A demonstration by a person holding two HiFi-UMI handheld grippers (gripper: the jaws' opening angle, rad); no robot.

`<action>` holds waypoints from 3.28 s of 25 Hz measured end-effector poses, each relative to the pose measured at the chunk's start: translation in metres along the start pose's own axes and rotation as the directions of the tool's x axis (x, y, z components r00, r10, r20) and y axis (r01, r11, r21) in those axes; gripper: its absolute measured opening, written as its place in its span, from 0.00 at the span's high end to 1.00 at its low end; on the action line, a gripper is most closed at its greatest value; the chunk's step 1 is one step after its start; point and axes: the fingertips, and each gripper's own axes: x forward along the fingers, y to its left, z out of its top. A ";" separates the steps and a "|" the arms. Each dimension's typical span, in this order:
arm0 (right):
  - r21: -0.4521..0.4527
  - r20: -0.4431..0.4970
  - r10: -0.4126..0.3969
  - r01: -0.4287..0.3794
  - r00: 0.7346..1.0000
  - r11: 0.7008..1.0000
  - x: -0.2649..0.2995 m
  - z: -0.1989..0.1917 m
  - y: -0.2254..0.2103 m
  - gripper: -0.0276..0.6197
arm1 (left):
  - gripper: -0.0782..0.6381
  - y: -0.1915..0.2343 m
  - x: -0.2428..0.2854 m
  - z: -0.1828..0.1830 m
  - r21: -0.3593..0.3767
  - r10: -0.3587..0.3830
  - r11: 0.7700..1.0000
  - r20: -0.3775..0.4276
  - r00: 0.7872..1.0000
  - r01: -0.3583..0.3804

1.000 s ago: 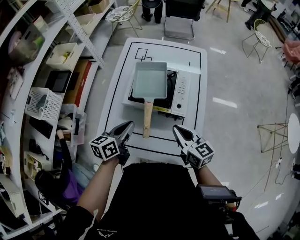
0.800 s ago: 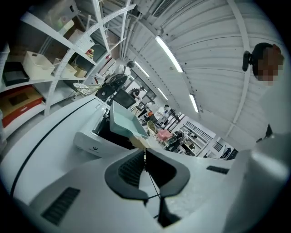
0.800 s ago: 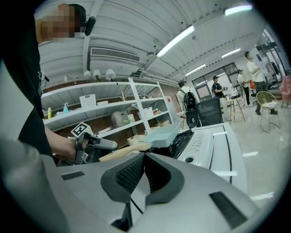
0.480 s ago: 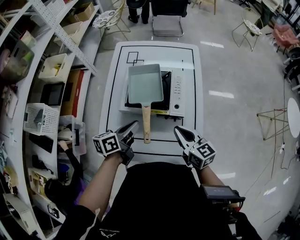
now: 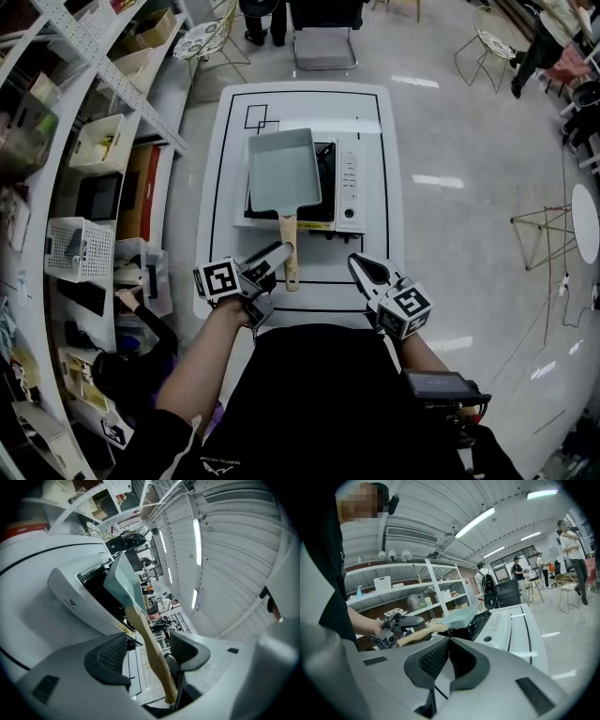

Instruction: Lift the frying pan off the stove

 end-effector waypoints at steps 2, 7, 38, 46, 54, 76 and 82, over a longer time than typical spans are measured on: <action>0.005 -0.001 -0.006 0.006 1.000 1.000 -0.001 -0.001 -0.002 0.92 | 0.50 0.000 0.007 0.001 -0.063 -0.028 0.998 0.013 1.000 0.029; 0.019 -0.003 -0.026 0.026 1.000 0.999 -0.007 -0.004 -0.006 0.92 | 0.50 -0.002 0.019 -0.003 -0.149 -0.093 0.984 0.008 0.996 0.093; 0.063 0.003 -0.071 0.071 0.997 0.995 -0.012 -0.009 -0.021 0.92 | 0.77 -0.004 0.040 -0.010 -0.230 -0.127 0.967 -0.047 0.991 0.113; 0.072 -0.005 -0.075 0.075 0.997 0.995 -0.012 -0.011 -0.022 0.92 | 0.78 -0.004 0.039 -0.009 -0.239 -0.136 0.964 -0.056 0.989 0.119; 0.071 -0.003 -0.073 0.073 0.997 0.995 -0.011 -0.011 -0.021 0.92 | 0.78 -0.004 0.037 -0.010 -0.232 -0.134 0.966 -0.067 0.989 0.115; 0.074 -0.005 -0.060 0.060 0.998 0.995 -0.010 -0.010 -0.020 0.92 | 0.78 -0.009 0.034 -0.011 -0.215 -0.139 0.969 -0.075 0.987 0.120; 0.069 -0.005 -0.056 0.057 0.998 0.996 -0.010 -0.011 -0.020 0.92 | 0.78 -0.012 0.033 -0.010 -0.203 -0.136 0.972 -0.077 0.988 0.118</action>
